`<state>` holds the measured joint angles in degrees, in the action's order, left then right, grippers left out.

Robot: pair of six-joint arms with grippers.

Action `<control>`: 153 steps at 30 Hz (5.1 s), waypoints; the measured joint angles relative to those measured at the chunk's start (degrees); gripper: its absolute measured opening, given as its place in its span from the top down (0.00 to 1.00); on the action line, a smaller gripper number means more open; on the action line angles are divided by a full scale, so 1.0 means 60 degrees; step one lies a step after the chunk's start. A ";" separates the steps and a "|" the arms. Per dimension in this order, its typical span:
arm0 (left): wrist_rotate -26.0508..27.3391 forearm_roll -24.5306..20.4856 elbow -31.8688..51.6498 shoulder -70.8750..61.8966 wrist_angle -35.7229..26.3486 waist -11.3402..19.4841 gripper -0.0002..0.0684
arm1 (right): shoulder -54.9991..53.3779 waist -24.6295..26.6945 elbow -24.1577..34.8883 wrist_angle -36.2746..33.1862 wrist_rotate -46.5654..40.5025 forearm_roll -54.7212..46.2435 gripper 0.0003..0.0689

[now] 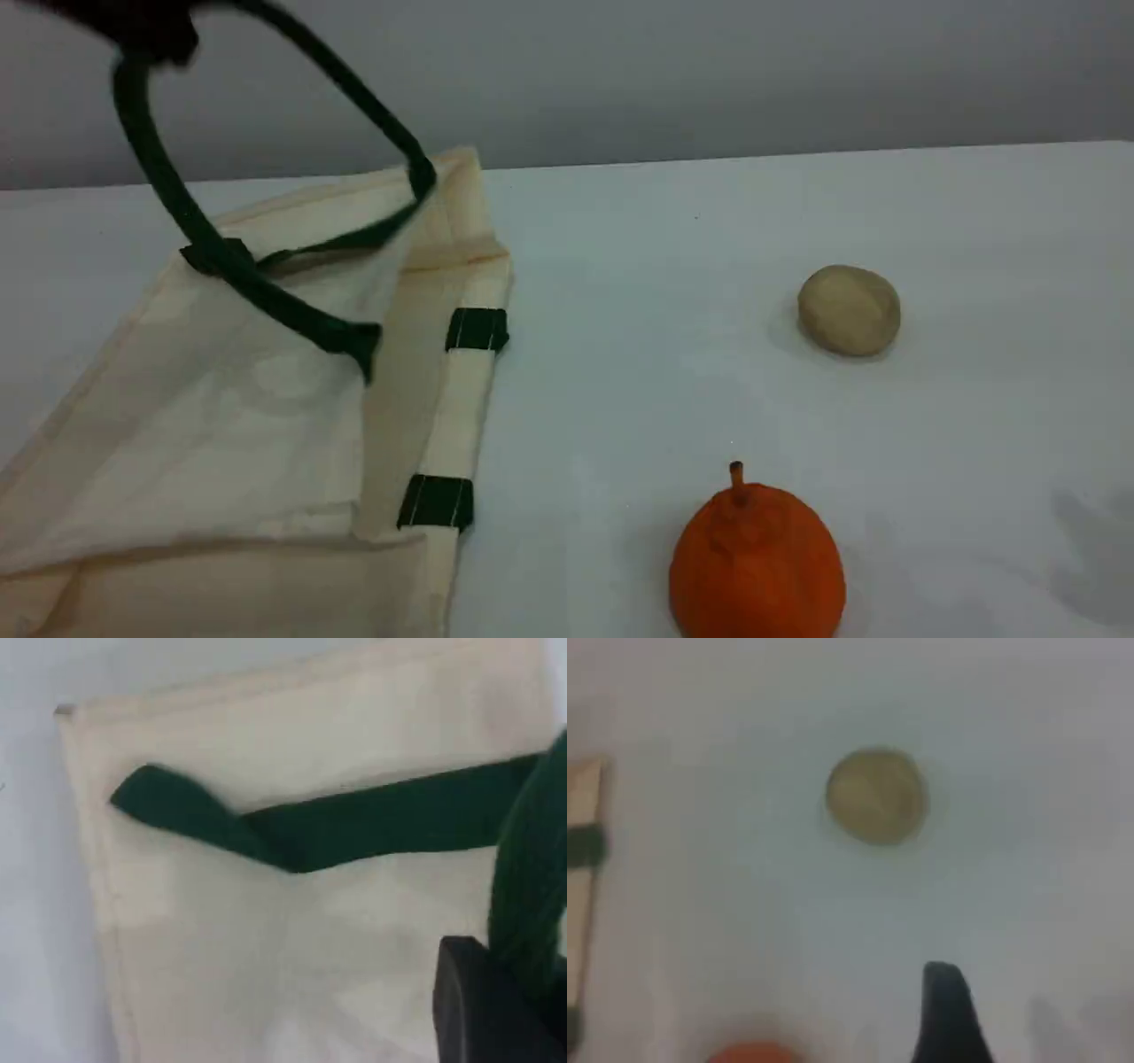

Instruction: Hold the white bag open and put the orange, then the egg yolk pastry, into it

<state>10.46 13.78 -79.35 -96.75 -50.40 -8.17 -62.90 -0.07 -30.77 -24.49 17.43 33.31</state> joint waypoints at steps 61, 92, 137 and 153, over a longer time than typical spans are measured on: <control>0.0747 0.0089 -0.2266 0.1476 -0.2350 -0.2316 0.87 | -0.5424 -0.2713 0.0008 -0.0843 0.9151 0.9111 0.40; 0.1103 0.0442 -0.2258 0.1460 -0.2457 -0.2316 0.87 | -0.7843 -0.4195 -0.0790 -0.0433 1.1596 1.1116 0.41; 0.1167 0.0452 -0.2237 0.1265 -0.2347 -0.2316 0.87 | -0.2027 -0.4176 -0.0745 0.0762 0.6419 0.6158 0.95; 0.1167 0.0444 -0.2237 0.1265 -0.2316 -0.2316 0.87 | -0.1985 -0.4187 -0.0760 -0.0219 0.7722 0.8458 0.95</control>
<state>17.47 16.44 -92.77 -89.15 -64.29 -22.06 -74.81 -25.19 -35.33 -25.81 63.76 84.06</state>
